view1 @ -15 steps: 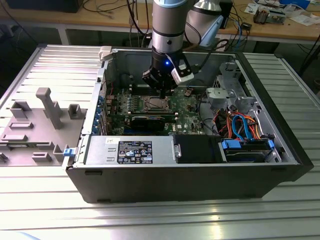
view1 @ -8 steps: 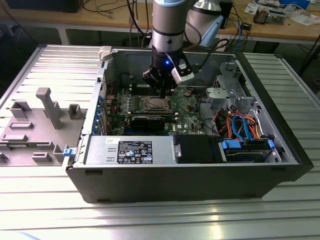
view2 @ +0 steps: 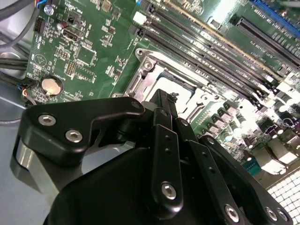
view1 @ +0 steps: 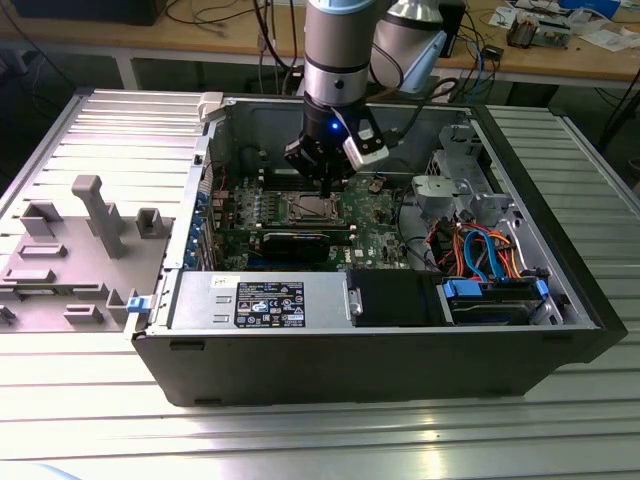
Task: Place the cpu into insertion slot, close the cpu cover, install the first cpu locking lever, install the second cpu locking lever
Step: 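Install the second cpu locking lever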
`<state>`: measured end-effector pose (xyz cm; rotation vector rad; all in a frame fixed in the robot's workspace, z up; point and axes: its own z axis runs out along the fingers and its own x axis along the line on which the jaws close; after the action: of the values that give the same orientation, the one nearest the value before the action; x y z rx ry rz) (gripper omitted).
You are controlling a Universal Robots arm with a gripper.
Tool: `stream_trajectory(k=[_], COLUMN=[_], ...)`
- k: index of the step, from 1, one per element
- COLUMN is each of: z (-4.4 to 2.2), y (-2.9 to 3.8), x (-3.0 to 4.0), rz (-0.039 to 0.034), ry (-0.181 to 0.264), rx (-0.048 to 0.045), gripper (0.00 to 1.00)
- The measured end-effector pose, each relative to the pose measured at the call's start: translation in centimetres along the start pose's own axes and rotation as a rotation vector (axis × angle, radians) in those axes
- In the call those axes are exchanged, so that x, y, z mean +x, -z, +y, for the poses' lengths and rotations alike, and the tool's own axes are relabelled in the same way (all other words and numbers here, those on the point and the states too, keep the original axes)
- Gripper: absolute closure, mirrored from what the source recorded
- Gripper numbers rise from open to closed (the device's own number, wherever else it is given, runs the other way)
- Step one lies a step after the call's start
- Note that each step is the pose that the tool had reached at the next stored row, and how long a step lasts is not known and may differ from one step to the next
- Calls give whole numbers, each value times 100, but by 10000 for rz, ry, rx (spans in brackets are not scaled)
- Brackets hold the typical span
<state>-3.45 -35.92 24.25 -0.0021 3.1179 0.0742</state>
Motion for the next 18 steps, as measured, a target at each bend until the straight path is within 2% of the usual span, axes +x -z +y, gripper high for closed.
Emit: stream_trajectory(k=[7, 18], z=[-38, -48], y=[1, 19], x=[0, -1], rz=[-1, 0], ry=[-1, 1], rx=[0, 6], gripper=[89, 89])
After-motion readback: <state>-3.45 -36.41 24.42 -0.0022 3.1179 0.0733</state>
